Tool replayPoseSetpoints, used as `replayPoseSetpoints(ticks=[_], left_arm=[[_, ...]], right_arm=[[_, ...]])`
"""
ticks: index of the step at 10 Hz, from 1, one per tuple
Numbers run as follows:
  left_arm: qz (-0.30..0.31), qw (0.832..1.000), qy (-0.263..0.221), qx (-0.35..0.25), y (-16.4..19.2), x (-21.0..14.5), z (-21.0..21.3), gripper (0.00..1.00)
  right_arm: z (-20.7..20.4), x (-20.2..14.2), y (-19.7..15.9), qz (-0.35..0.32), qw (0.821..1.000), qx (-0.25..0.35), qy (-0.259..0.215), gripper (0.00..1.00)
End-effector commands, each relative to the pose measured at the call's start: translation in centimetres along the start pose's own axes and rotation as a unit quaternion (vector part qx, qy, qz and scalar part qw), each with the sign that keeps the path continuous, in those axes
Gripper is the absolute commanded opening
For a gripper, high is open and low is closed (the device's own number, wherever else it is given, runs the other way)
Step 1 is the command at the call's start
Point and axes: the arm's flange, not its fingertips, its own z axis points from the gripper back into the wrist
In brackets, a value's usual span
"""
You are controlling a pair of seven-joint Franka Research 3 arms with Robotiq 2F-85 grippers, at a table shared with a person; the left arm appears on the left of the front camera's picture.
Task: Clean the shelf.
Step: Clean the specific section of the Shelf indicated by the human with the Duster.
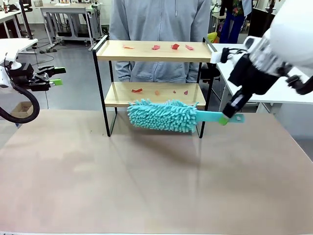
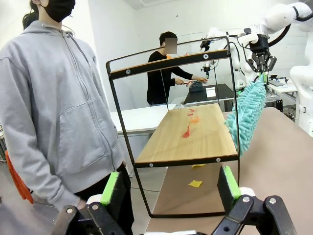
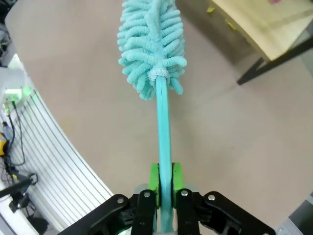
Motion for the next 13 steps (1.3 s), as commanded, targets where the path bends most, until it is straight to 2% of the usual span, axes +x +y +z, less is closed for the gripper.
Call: replayPoseSetpoints(ticks=[1, 2, 6, 7, 10, 13], left_arm=[[0.0, 1.0, 0.004, -0.004, -0.2, 0.3, 0.0, 1.0], [0.0, 1.0, 0.004, -0.004, -0.2, 0.3, 0.0, 1.0], [0.0, 1.0, 0.004, -0.004, -0.2, 0.3, 0.0, 1.0], [0.0, 1.0, 0.004, -0.004, -0.2, 0.3, 0.0, 1.0], [0.0, 1.0, 0.004, -0.004, -0.2, 0.3, 0.0, 1.0], [0.0, 1.0, 0.004, -0.004, -0.2, 0.3, 0.0, 1.0]], right_arm=[[-0.4, 0.1, 0.7, -0.004, 0.999, 0.042, 0.012, 0.13], [0.0, 0.0, 0.0, 0.0, 1.0, 0.0, 0.0, 0.13], [-0.6, 0.2, 0.3, 0.001, 1.0, 0.007, 0.005, 0.13], [-2.6, 1.7, 1.8, -0.018, 0.999, -0.021, 0.018, 0.13], [-6.9, 4.3, 5.4, -0.063, 0.996, -0.061, 0.007, 0.13], [-11.0, 6.5, 9.1, -0.13, 0.984, -0.095, -0.076, 0.13]])
